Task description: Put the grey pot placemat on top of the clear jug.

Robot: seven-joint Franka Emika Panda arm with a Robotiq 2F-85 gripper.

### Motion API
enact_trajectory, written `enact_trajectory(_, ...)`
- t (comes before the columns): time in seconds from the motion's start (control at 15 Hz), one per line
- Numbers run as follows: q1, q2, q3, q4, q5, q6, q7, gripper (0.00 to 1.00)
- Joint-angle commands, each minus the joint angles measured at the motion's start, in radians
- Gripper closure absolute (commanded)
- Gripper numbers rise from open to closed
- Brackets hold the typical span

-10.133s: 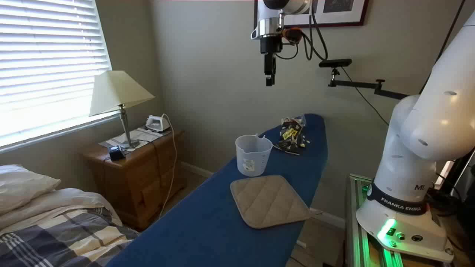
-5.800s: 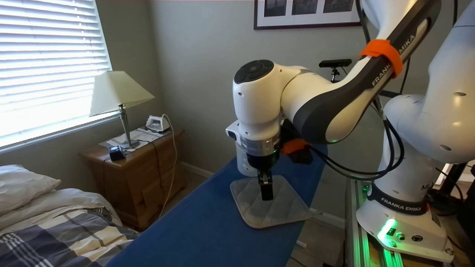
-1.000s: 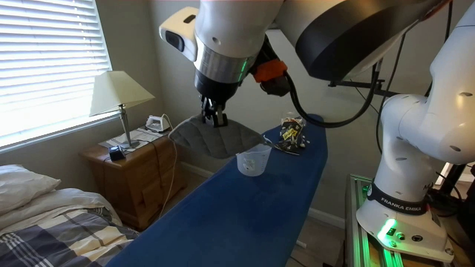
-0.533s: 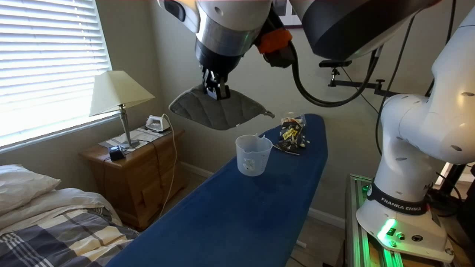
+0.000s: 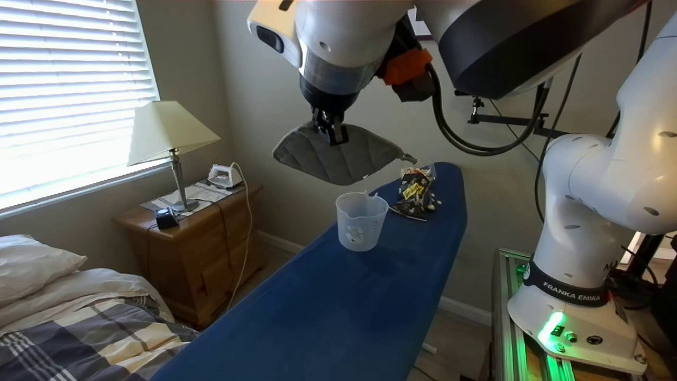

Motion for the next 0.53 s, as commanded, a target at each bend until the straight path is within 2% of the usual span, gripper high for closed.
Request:
enact_trajectory(0.0,0.014,-0.054,-0.014,-0.056,-0.048,-0.035,-0.012,0.97)
enact_trajectory(0.47,0.017,-0.129,-0.061,-0.157,-0.052,-0.022,-0.035,0.97)
